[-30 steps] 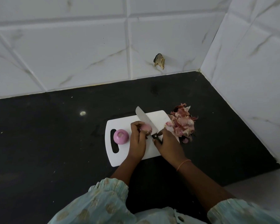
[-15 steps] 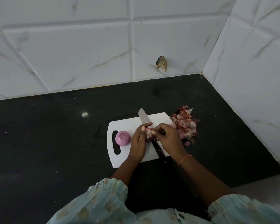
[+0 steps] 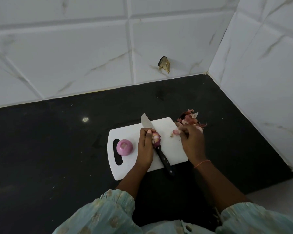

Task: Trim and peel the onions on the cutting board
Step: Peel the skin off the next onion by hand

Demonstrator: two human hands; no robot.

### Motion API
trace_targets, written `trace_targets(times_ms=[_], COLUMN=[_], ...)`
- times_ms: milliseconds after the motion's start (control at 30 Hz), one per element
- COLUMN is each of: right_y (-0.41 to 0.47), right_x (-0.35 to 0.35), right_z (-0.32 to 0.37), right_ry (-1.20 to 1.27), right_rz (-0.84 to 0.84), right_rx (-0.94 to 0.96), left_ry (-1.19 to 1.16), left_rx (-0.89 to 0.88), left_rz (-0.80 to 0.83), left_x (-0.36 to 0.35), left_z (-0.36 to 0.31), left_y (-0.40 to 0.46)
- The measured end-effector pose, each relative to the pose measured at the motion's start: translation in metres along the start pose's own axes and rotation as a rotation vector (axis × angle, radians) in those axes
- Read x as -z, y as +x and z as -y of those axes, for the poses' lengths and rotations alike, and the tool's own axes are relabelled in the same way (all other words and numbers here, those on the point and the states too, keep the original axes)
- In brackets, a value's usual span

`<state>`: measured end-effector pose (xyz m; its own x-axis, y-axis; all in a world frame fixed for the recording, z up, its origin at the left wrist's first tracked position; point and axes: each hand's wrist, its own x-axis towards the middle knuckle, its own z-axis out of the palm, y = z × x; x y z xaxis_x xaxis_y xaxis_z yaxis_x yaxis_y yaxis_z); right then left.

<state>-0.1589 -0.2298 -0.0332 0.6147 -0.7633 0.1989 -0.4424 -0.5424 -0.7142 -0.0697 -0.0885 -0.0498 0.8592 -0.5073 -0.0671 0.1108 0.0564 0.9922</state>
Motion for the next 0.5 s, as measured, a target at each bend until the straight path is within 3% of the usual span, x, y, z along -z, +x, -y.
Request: trace_targets(times_ms=[133, 267, 400, 500], right_y=[0.009, 0.016, 0.0, -0.016], right_x=[0.022, 0.028, 0.009, -0.013], right_z=[-0.004, 0.002, 0.007, 0.015], right_ry=[-0.08, -0.048, -0.191, -0.237], right_rz=[-0.092, -0.166, 0.006, 0.146], right_rx=[0.089, 0.035, 0.254, 0.223], left_ry=[-0.053, -0.121, -0.082, 0.185], left_rx=[0.087, 0.172, 0.134, 0.067], left_rz=[-0.022, 0.027, 0.027, 0.106], left_x=[-0.004, -0.011, -0.014, -0.018], left_z=[-0.009, -0.018, -0.015, -0.011], left_y=[0.006, 0.011, 0.013, 0.016])
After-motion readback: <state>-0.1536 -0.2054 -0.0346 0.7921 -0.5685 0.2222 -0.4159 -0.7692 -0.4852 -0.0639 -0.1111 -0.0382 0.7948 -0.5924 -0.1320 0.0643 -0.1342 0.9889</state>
